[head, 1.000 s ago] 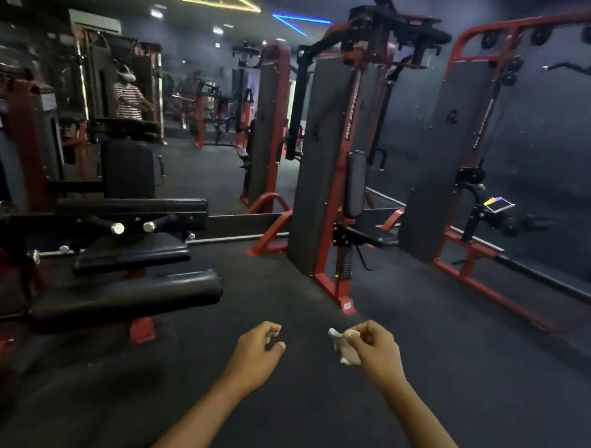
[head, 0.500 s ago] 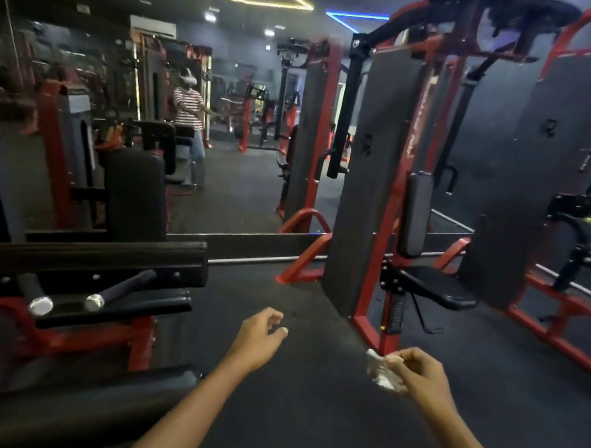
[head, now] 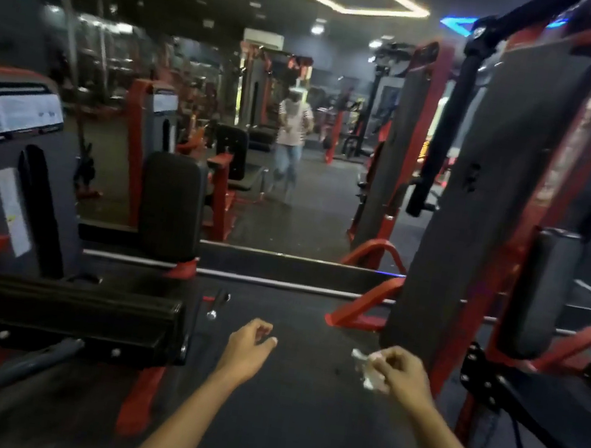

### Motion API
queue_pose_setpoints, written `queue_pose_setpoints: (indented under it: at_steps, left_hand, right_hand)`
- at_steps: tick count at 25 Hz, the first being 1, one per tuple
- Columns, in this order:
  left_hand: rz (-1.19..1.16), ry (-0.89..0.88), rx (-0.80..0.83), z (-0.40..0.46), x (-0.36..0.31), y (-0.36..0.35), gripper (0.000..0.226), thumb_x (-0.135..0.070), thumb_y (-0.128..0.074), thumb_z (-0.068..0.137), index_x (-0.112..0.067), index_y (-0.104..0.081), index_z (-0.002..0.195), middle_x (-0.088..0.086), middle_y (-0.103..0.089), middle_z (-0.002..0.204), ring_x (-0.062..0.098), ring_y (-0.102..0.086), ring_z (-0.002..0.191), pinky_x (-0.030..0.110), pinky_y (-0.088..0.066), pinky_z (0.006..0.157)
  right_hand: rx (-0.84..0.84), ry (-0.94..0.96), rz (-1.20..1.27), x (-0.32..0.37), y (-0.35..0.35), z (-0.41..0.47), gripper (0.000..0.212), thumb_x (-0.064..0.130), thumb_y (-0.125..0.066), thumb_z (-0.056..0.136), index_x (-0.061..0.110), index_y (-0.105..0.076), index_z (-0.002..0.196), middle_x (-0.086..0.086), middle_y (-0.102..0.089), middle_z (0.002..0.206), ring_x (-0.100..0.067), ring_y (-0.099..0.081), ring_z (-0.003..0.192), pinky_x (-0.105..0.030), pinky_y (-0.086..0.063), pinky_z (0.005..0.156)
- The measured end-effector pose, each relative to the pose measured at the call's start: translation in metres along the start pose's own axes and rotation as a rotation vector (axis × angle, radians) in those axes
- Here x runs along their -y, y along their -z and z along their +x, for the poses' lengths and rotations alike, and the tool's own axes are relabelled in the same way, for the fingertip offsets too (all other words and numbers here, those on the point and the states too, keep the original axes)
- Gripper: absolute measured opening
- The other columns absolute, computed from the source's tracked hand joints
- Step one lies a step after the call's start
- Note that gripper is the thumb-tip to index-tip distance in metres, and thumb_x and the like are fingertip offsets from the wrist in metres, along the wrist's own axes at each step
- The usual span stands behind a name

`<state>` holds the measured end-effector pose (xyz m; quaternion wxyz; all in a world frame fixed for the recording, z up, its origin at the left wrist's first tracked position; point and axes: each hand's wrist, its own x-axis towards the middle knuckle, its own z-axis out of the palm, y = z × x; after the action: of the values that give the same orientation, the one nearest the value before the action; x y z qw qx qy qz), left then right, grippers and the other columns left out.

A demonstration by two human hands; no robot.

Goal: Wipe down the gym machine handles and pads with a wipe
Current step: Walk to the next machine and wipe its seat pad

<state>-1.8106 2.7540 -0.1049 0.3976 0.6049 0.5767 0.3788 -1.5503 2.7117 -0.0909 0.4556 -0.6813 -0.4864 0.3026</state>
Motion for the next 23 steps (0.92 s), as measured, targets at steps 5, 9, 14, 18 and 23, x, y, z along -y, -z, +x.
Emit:
queue_pose_setpoints:
  at_steps: [5,9,14,18,23]
  left_hand:
    - [-0.028,0.103,-0.111,0.125,0.019,-0.009,0.022,-0.011,-0.064,0.086,-0.008,-0.063,0.108,0.003,-0.064,0.108,0.015,-0.059,0.103,0.021,-0.042,0.091]
    - [-0.052,0.131,-0.191,0.244,0.039,-0.004,0.025,-0.012,-0.062,0.088,-0.008,-0.062,0.112,0.002,-0.062,0.110,0.015,-0.058,0.105,0.020,-0.040,0.088]
    - [-0.078,0.242,-0.295,0.385,0.057,0.013,0.025,-0.012,-0.062,0.088,-0.007,-0.061,0.113,0.002,-0.062,0.108,0.018,-0.058,0.106,0.020,-0.040,0.086]
    - [-0.072,0.320,-0.308,0.444,0.093,0.040,0.025,-0.010,-0.064,0.086,-0.008,-0.062,0.111,0.006,-0.065,0.114,0.018,-0.061,0.104,0.022,-0.044,0.093]
    - [-0.056,0.499,-0.594,0.483,0.176,0.121,0.027,-0.011,-0.060,0.090,-0.008,-0.060,0.117,0.006,-0.063,0.115,0.018,-0.058,0.111,0.019,-0.041,0.091]
  right_hand:
    - [0.182,0.037,0.032,0.018,-0.076,0.144,0.025,0.000,-0.067,0.082,0.015,-0.059,0.064,0.009,-0.061,0.052,0.001,-0.054,0.048,-0.017,-0.042,0.051]
    - [0.289,0.054,0.040,0.019,-0.144,0.254,0.024,0.000,-0.066,0.082,0.014,-0.058,0.064,0.003,-0.064,0.062,0.001,-0.055,0.051,-0.017,-0.042,0.051]
    - [0.361,0.071,0.016,0.039,-0.215,0.402,0.023,0.002,-0.068,0.081,0.016,-0.062,0.063,0.004,-0.065,0.059,-0.006,-0.056,0.054,-0.023,-0.043,0.055]
    - [0.435,0.027,-0.013,0.049,-0.289,0.484,0.018,0.004,-0.072,0.077,0.017,-0.064,0.067,0.001,-0.067,0.067,-0.014,-0.061,0.065,-0.026,-0.045,0.061]
    - [0.742,0.149,-0.047,0.066,-0.446,0.555,0.019,0.012,-0.078,0.073,0.020,-0.063,0.079,0.007,-0.064,0.067,0.004,-0.060,0.055,-0.009,-0.047,0.059]
